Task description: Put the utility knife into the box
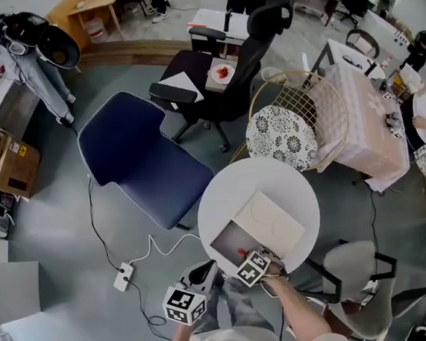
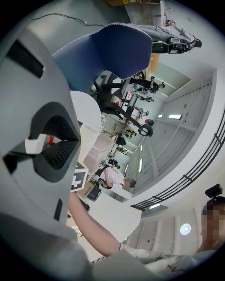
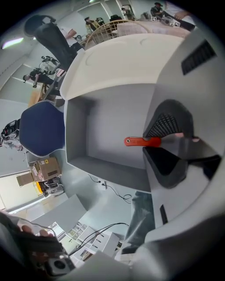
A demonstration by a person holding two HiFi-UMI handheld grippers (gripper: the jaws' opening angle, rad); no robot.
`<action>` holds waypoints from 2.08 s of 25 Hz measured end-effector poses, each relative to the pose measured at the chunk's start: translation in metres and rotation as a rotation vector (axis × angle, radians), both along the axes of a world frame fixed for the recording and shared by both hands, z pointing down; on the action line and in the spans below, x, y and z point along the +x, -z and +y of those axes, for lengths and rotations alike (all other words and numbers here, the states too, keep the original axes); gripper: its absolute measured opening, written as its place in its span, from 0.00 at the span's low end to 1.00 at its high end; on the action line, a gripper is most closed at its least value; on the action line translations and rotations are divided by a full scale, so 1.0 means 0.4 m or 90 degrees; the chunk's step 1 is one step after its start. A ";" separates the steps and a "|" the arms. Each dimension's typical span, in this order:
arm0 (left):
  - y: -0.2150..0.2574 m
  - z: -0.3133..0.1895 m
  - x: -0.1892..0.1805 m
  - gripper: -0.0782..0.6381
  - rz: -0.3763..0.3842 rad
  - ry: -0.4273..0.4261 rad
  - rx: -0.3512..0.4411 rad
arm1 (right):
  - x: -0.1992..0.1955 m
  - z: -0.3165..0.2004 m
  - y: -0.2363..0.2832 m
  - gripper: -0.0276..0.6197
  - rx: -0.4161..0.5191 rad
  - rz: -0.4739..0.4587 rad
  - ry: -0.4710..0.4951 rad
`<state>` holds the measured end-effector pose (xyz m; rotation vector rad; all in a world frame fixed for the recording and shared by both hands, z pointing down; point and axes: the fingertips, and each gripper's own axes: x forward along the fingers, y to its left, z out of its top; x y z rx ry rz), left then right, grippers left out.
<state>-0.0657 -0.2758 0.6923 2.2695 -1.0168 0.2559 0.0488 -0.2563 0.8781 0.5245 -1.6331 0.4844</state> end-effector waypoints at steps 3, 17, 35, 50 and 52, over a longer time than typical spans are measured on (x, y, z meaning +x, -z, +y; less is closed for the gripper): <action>0.002 0.001 0.003 0.13 -0.002 -0.002 0.001 | 0.003 0.000 -0.001 0.16 0.004 0.004 0.005; 0.008 0.013 0.003 0.13 0.002 -0.009 0.002 | -0.017 0.018 0.011 0.32 0.022 -0.022 0.056; 0.082 -0.009 0.069 0.13 0.002 -0.024 0.047 | 0.004 -0.056 0.147 0.10 0.185 -0.041 0.043; 0.248 -0.098 0.162 0.13 -0.027 -0.034 0.167 | 0.024 -0.130 0.337 0.07 0.317 -0.154 -0.035; 0.261 -0.090 0.173 0.13 -0.029 -0.032 0.177 | 0.031 -0.129 0.375 0.07 0.326 -0.197 -0.082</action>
